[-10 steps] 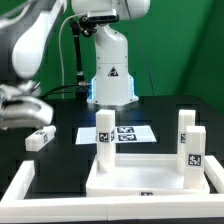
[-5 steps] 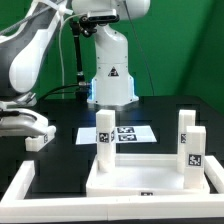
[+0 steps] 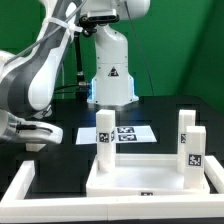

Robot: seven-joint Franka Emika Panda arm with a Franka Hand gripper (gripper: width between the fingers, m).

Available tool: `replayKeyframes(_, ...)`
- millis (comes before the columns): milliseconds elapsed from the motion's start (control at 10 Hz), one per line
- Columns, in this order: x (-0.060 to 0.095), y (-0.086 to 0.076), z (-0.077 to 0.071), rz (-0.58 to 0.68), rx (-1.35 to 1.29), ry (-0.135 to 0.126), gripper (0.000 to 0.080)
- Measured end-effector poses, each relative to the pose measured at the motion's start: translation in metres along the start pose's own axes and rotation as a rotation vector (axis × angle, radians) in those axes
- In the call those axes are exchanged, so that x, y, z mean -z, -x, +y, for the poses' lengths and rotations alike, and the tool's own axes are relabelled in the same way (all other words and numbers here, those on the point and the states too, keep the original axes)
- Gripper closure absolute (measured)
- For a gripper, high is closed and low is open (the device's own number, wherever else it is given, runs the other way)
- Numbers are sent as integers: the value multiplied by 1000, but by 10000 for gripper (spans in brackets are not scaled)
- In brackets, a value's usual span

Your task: Assemble desk

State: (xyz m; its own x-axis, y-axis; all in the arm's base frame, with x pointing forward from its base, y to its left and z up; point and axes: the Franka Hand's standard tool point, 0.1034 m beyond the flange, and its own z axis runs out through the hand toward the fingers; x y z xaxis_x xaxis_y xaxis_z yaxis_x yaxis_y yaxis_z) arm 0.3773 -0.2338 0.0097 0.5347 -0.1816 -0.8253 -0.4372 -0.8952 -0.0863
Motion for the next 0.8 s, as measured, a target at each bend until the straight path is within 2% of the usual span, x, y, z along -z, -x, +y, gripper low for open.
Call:
replayKeyframes(100, 0, 0, 0, 0, -1, -1, 264)
replayKeyframes(200, 0, 0, 1, 0, -1, -1, 264)
replayKeyframes(300, 0, 0, 1, 0, -1, -1, 451)
replayKeyframes(400, 0, 0, 1, 0, -1, -1, 451)
replayKeyframes(500, 0, 0, 1, 0, -1, -2, 511)
replayKeyframes(800, 0, 0, 1, 0, -2, -2, 511)
